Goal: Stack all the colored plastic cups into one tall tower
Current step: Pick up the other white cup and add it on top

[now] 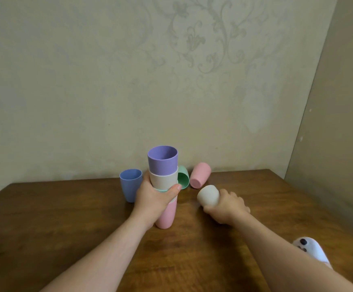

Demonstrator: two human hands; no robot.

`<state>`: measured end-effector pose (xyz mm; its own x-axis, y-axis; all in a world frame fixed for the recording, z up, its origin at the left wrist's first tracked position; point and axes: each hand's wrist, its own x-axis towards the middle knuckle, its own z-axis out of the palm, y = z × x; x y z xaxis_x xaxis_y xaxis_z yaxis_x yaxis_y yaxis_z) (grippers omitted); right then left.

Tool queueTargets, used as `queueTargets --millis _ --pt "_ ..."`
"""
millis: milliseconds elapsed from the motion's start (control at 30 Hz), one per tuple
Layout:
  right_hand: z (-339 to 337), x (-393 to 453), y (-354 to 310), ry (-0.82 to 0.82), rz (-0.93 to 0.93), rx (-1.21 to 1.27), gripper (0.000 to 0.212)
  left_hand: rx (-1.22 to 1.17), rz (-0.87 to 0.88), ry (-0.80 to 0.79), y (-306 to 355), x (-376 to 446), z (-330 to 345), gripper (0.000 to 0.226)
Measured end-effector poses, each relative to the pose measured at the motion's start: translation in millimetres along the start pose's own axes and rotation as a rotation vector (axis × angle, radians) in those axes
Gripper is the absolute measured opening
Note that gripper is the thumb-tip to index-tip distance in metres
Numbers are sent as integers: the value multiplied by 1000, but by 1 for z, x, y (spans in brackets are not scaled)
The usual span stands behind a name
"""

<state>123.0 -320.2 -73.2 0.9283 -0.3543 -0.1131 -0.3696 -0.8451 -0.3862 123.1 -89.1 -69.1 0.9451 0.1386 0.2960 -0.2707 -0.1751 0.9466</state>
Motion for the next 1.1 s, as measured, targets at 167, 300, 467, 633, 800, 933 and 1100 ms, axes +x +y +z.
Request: queueTargets --millis 167,300,467,633,800,933,1100 --pt "23 -23 6 64 -93 324 81 -34 -8 -2 3 -24 -12 60" --pt "32 -39 6 82 -130 522 87 -74 -23 -20 8 -35 -18 55" --pt "32 -53 6 37 -115 602 90 -59 -37 -2 16 -42 -23 78" --pt "29 -57 2 10 -144 617 91 -130 -13 2 47 -39 -34 94" --pt "2 -65 -16 133 -245 689 89 -139 21 -7 70 -25 -34 84" --pt "-43 -67 -39 106 -368 973 85 -89 17 -33 72 -20 -29 58" --pt "-109 -88 -87 167 -547 1141 81 -26 49 -44 74 -19 -29 67"
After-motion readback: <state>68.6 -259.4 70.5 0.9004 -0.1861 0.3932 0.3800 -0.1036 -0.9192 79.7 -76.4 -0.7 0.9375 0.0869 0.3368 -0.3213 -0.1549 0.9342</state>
